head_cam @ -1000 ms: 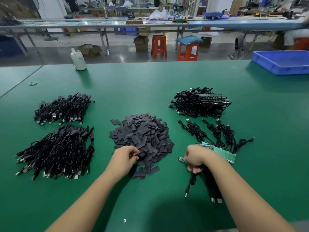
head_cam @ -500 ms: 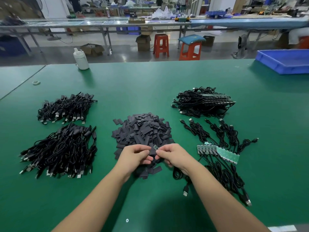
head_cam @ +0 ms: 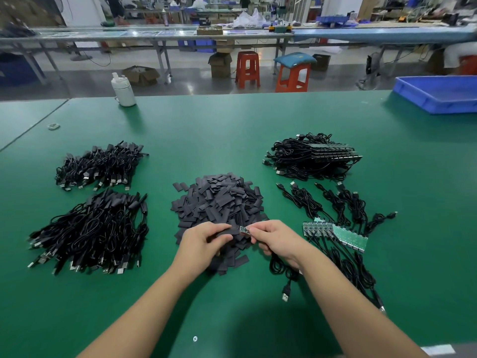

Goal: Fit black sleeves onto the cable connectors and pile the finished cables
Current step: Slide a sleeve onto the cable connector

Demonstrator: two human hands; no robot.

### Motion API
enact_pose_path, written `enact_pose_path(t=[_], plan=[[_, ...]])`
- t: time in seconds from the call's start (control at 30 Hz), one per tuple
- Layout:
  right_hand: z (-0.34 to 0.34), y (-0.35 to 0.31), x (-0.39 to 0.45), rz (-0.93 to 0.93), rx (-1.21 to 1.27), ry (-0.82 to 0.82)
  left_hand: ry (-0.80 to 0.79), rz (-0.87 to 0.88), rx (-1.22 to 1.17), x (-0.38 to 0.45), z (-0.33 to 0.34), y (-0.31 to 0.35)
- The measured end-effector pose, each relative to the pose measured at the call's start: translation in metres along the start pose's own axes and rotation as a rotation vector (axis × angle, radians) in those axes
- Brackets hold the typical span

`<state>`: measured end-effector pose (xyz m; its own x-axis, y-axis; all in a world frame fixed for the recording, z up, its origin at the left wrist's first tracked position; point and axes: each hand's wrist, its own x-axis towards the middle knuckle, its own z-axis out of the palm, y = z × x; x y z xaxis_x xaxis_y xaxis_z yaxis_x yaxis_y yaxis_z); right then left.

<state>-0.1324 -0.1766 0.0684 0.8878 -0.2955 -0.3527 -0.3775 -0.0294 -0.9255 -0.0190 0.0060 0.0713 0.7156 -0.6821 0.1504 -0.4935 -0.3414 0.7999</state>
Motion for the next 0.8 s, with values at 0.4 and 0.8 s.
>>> enact_pose_path(t=[0.4, 0.8], plan=[[-0.004, 0.002, 0.003, -0.024, -0.046, -0.012, -0.036, -0.027, -0.121, 0.002, 0.002, -0.006], [0.001, -0.003, -0.007, -0.028, -0.167, -0.035, -0.091, 0.08, 0.096, 0.004, -0.002, -0.002]])
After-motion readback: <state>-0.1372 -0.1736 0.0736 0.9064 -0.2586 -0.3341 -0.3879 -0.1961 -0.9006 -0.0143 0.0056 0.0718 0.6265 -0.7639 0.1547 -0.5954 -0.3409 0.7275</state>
